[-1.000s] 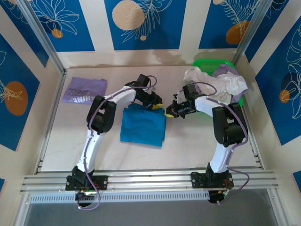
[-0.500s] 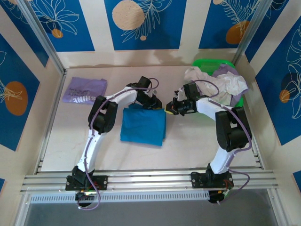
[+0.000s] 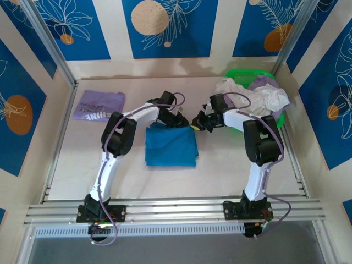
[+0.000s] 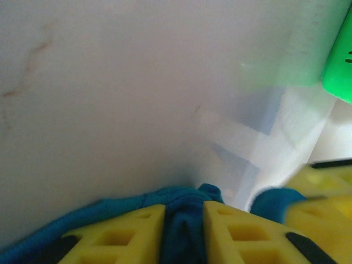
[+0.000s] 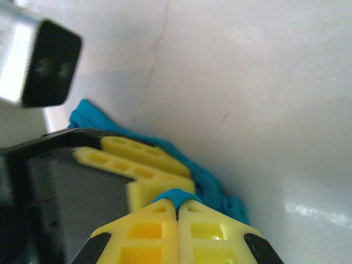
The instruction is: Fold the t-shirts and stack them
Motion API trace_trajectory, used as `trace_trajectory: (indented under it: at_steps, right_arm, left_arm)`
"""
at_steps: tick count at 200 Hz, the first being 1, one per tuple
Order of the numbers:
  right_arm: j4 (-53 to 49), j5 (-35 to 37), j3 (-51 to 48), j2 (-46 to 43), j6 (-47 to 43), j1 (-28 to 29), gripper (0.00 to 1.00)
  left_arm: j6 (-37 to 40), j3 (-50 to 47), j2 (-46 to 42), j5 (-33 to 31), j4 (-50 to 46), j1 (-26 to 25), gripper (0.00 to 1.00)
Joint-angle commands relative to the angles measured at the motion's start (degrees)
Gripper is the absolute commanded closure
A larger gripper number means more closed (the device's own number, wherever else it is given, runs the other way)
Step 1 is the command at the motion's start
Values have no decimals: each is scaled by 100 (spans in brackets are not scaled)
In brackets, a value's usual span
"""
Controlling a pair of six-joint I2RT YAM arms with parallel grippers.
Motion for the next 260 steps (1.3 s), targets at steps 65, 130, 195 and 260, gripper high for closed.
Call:
trace_trajectory:
  at_steps: [65,130,195,260]
  right_arm:
    - [-706,782,519,578,-349,281,100]
    - [-855,680,555,684,-569,303,100]
    - [-1248,586,973,816,-755,286,100]
    - [-1357,496,1013,779,-787,273,91]
  left_arm:
    - [1013,452,-698,-1597,-2039,637,58]
    - [1819,-687,-2041,-1878,-2301,1574,54]
    - [1405,-2030,-2274,-973,-1267,1799,60]
    - [1064,-2701,-2374,-803,-556,1802,96]
